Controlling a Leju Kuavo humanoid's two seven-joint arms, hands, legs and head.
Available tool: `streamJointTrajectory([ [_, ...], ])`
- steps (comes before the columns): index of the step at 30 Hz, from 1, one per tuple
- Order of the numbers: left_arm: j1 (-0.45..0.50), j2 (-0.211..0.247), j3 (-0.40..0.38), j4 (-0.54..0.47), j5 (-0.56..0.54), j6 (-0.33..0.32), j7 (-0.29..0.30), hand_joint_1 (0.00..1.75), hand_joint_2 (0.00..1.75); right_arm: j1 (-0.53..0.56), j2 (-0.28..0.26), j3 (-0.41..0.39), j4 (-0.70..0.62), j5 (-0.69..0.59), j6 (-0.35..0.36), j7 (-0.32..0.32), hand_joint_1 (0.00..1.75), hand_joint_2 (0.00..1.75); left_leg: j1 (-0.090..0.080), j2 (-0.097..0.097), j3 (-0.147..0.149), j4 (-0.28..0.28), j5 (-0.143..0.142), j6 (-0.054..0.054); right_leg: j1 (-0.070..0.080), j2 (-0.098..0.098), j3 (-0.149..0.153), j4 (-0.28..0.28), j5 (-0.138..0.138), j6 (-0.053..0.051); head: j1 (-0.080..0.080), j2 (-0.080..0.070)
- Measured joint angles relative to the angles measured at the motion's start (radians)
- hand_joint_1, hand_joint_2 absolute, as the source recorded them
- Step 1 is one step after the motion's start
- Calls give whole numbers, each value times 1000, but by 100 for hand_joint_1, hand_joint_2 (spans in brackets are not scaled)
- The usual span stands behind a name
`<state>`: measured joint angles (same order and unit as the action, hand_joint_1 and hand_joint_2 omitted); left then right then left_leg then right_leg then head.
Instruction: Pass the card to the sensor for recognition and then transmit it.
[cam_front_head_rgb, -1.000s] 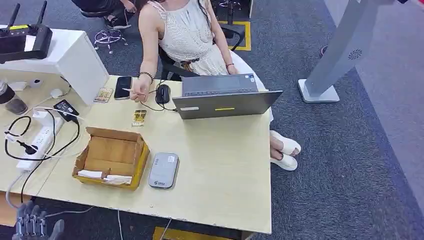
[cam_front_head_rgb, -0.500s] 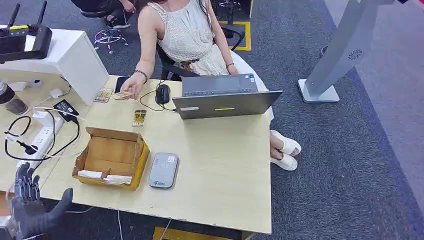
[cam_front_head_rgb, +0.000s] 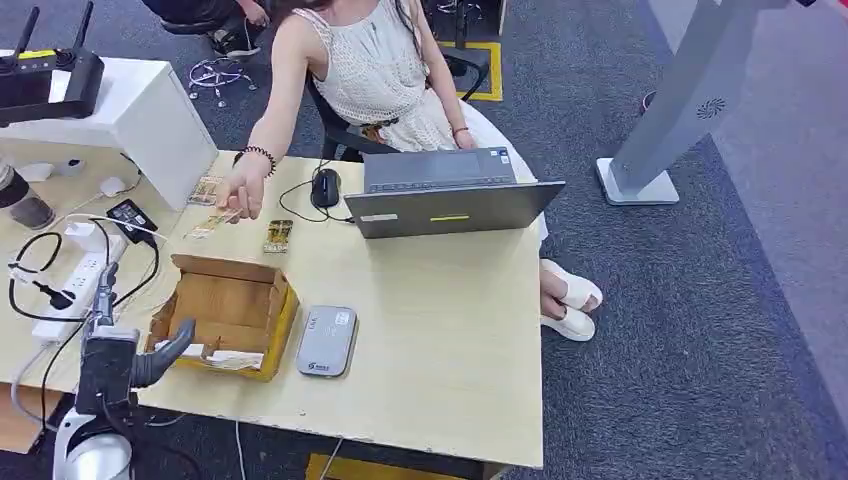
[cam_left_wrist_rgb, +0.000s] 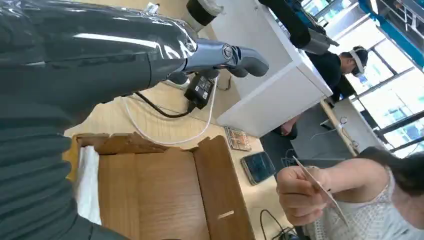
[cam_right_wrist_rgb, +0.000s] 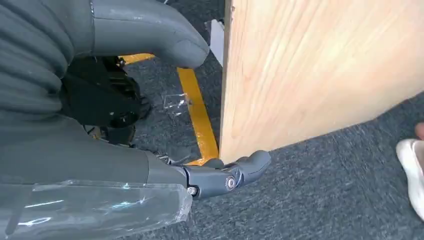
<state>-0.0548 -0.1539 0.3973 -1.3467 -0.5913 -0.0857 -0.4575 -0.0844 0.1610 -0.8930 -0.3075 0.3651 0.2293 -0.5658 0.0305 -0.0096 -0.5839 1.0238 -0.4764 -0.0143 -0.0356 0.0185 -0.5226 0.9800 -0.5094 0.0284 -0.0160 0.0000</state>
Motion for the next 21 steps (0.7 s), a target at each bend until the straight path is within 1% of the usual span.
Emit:
streamJointTrajectory([
  [13,-169,79,-157,164,-326,187,151,0,175,-24,8,8,16,42,-13,33,0,175,0,0,0,0,0,0,0,0,0,0,0,0,0,0],
  [17,-213,103,-197,213,-407,233,190,0,175,-32,10,12,23,53,-17,43,0,175,0,0,0,0,1,0,0,0,0,0,0,0,0,0],
  [21,-273,133,-245,273,-529,304,246,0,175,-43,13,26,28,67,-19,58,0,175,0,0,0,0,1,0,0,0,0,1,0,0,0,0],
])
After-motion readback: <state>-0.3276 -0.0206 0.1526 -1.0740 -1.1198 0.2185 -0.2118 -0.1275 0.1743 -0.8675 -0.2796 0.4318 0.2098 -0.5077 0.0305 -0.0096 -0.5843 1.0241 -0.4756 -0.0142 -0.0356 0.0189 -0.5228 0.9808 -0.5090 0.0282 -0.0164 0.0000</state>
